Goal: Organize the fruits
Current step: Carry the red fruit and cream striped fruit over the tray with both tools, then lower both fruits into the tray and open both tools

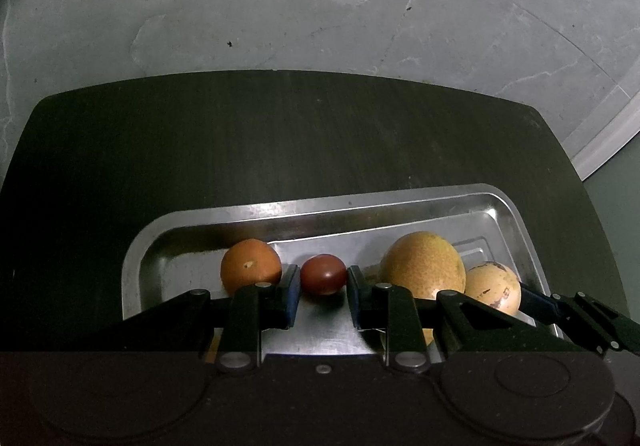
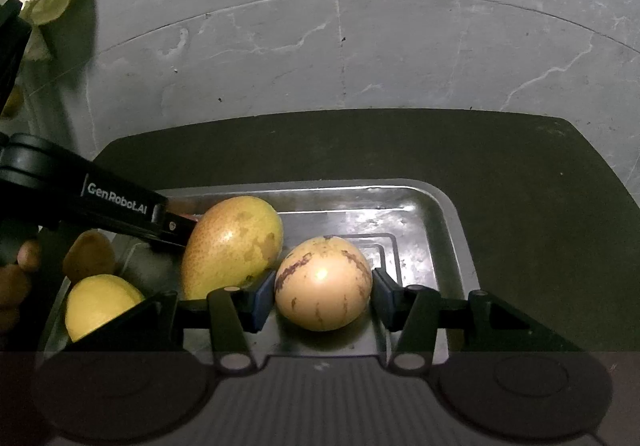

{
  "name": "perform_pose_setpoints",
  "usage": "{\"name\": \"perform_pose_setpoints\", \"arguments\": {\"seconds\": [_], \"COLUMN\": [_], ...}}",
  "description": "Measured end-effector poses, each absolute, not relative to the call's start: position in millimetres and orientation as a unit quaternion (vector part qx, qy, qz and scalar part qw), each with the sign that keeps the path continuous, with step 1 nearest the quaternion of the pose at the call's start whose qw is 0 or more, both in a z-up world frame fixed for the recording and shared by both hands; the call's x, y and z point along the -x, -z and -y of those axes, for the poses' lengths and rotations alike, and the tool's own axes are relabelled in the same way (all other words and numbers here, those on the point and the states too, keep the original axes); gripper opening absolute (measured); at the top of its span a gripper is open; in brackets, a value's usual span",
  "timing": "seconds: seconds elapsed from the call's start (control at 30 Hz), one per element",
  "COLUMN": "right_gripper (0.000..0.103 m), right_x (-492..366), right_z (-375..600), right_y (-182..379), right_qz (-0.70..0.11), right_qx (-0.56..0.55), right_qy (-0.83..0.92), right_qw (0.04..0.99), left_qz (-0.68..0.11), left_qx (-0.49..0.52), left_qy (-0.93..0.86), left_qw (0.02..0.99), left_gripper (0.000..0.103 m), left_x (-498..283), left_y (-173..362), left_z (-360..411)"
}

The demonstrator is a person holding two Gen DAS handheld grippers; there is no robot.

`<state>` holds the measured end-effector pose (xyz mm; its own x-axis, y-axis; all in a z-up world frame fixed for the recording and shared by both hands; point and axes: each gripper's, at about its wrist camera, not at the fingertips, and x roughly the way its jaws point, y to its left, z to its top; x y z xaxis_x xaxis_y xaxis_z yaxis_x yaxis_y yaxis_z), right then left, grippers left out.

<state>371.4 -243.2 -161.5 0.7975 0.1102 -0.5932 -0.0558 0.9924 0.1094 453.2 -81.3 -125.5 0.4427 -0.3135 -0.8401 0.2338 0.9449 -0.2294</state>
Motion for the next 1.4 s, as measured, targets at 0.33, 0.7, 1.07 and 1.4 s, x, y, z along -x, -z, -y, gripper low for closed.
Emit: {"name": "perform_pose_setpoints", "arguments": {"seconds": [0.33, 0.7, 1.07, 1.4], "right_gripper": [0.056, 0.056, 0.058, 0.064], "right_x": [-371.1, -371.8, -371.2, -372.3], "right_z": [242.9, 243.5, 243.2, 244.2], "right_y": [162.1, 161.5, 161.2, 160.1], "right_qz": [-0.315, -0.316, -0.317, -0.319], "right_qx": [-0.044, -0.042, -0.04, -0.044], "right_qy": [-0.045, -0.048, -0.051, -0.046], "right_qw": [0.947, 0.946, 0.946, 0.946], "left_qz": [-0.503, -0.503, -0.504, -0.506], "left_qx": [0.04, 0.039, 0.038, 0.03], "left_qy": [0.161, 0.162, 0.163, 0.161], "left_qw": [0.848, 0.848, 0.847, 0.847], "left_gripper": [0.027, 0.027, 0.037, 0.046], "left_x": [-454.1, -454.3, -454.1, -456.6], "left_y": [126.1, 126.6, 126.1, 123.0], "left_z": [81.8, 82.1, 82.0, 85.1]}}
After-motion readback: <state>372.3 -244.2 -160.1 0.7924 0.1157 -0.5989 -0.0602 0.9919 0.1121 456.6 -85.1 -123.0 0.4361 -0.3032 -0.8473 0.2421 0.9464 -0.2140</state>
